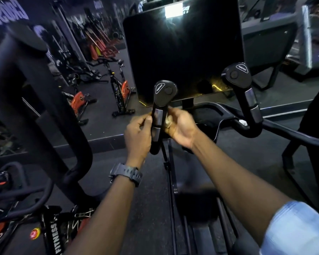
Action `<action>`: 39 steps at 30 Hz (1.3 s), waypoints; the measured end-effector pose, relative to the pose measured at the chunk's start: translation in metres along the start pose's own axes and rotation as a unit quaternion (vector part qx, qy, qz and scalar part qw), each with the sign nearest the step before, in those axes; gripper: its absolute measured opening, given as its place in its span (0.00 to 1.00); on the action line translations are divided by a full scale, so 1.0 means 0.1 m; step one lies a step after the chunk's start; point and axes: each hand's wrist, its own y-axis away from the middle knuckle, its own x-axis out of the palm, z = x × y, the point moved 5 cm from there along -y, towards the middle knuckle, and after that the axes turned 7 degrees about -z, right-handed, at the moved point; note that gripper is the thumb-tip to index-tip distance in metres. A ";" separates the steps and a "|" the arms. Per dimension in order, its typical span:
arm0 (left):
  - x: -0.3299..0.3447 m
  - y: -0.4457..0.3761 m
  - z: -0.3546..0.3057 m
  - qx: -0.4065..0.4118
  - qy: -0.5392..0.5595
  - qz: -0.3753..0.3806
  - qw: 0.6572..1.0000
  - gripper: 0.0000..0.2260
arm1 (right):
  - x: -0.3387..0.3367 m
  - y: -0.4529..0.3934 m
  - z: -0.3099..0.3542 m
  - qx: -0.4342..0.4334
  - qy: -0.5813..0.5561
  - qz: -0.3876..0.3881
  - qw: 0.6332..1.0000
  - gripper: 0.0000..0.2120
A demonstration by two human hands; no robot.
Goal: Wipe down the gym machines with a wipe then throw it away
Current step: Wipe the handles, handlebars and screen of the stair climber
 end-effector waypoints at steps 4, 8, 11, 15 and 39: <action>-0.05 0.00 -0.07 -0.002 0.003 -0.021 1.000 0.12 | 0.12 -0.05 0.54 -0.065 -0.063 0.029 0.995 0.33; -0.05 -0.01 -0.01 -0.038 0.032 -0.019 0.999 0.16 | 0.13 0.17 0.08 -0.020 -0.007 0.072 0.997 0.40; -0.06 0.00 -0.06 -0.061 0.044 -0.005 0.997 0.21 | 0.17 0.19 0.11 -0.007 0.012 0.073 0.997 0.46; -0.05 0.02 -0.08 -0.076 0.051 0.000 0.996 0.26 | 0.27 0.09 0.74 -0.103 0.017 0.049 0.993 0.46; 0.13 -0.18 -0.25 -0.059 0.081 -0.020 0.995 0.31 | 0.49 0.52 0.68 -0.628 0.632 0.024 0.454 0.14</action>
